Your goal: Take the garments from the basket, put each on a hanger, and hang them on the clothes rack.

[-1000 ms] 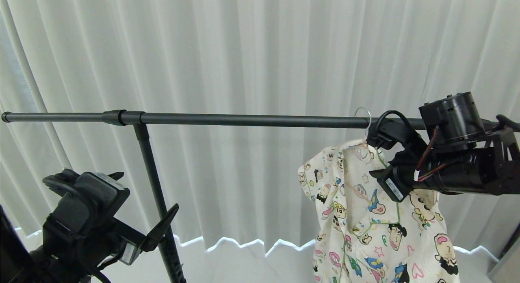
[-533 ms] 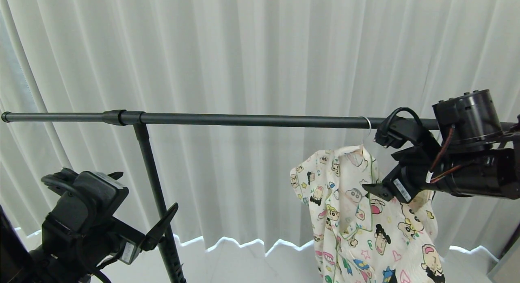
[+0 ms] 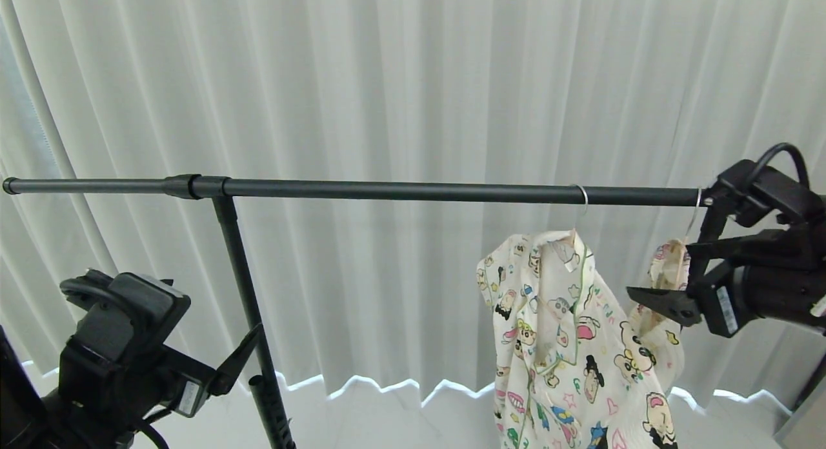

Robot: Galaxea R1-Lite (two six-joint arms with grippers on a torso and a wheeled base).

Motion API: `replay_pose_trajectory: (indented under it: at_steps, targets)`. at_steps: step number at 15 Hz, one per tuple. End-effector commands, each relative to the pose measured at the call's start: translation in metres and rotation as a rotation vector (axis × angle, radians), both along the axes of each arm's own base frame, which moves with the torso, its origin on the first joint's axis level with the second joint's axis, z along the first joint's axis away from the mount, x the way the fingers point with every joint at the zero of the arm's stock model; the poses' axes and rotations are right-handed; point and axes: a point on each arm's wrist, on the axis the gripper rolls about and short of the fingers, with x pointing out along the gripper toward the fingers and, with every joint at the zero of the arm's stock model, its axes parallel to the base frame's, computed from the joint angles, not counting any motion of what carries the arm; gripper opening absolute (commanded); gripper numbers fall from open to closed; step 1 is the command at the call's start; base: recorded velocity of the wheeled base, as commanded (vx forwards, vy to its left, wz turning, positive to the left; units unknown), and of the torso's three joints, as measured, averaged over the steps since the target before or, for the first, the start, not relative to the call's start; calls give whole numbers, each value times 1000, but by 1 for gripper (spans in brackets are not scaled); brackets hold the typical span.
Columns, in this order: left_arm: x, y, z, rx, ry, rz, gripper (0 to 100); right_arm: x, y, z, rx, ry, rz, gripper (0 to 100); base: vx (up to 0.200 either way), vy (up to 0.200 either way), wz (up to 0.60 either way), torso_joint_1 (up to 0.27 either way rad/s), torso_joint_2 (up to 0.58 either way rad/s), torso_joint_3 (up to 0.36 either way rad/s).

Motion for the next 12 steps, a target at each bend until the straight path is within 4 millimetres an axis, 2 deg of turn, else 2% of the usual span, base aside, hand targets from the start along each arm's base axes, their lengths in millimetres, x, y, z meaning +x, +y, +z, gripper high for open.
replay_pose_trajectory:
  at_steps: [1,3,6,8,10,12]
  targets:
    - [0,10,-4,-10,12,70,100,-30,-36,0,17,-60,-110,100,-200,0,0,2,-2,7]
    - [-1,19,-9,-58,29,138,100,-48,-58,-9,-5,-78,-207,100,-200,0,0,12,7,-5]
    - [-18,38,-19,-89,35,255,100,-83,-82,-33,-27,-117,-347,100,-200,0,0,-7,1,5]
    - [-36,46,-29,-107,31,298,100,-108,-88,-50,-40,-151,-393,100,-200,0,0,0,0,5]
    - [-50,51,-28,-124,15,332,100,-136,-91,-74,-60,-183,-419,100,-200,0,0,-2,0,2]
    - [-62,53,-29,-123,12,345,100,-152,-93,-93,-92,-199,-446,100,-200,0,0,0,5,5]
